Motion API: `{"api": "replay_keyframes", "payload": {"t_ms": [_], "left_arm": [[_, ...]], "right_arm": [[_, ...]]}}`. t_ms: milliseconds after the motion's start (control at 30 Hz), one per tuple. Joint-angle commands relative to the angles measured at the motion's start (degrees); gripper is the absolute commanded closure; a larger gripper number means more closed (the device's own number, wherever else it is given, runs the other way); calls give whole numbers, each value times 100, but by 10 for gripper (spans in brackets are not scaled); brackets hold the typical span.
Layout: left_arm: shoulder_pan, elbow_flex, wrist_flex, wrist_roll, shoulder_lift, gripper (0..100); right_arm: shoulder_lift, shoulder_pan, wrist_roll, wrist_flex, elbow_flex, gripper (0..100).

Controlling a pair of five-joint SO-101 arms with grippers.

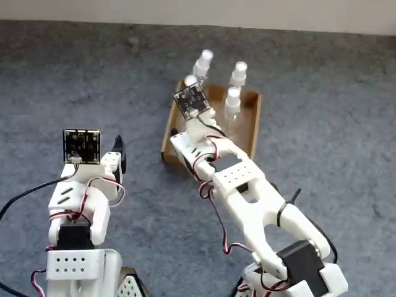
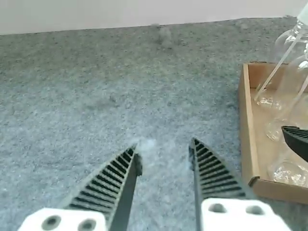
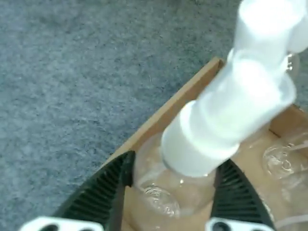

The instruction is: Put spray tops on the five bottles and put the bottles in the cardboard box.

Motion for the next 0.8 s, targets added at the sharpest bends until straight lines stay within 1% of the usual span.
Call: {"api": "replay_keyframes", "payload": {"t_ms": [0, 67, 167, 267, 767], "left_arm": [[-40, -22, -105, 44, -48, 881], [-40, -22, -105, 44, -48, 881], [-40, -22, -105, 44, -48, 881], [-40, -22, -105, 44, -48, 881], [-40, -22, -105, 44, -48, 881]], "right_arm": [[-127, 40, 62, -101, -40, 803], [-127, 40, 53, -101, -48, 772], [-127, 40, 53, 277, -75, 707], [-127, 31, 53, 444, -84, 668], [-136, 40, 53, 462, -101, 665]]}}
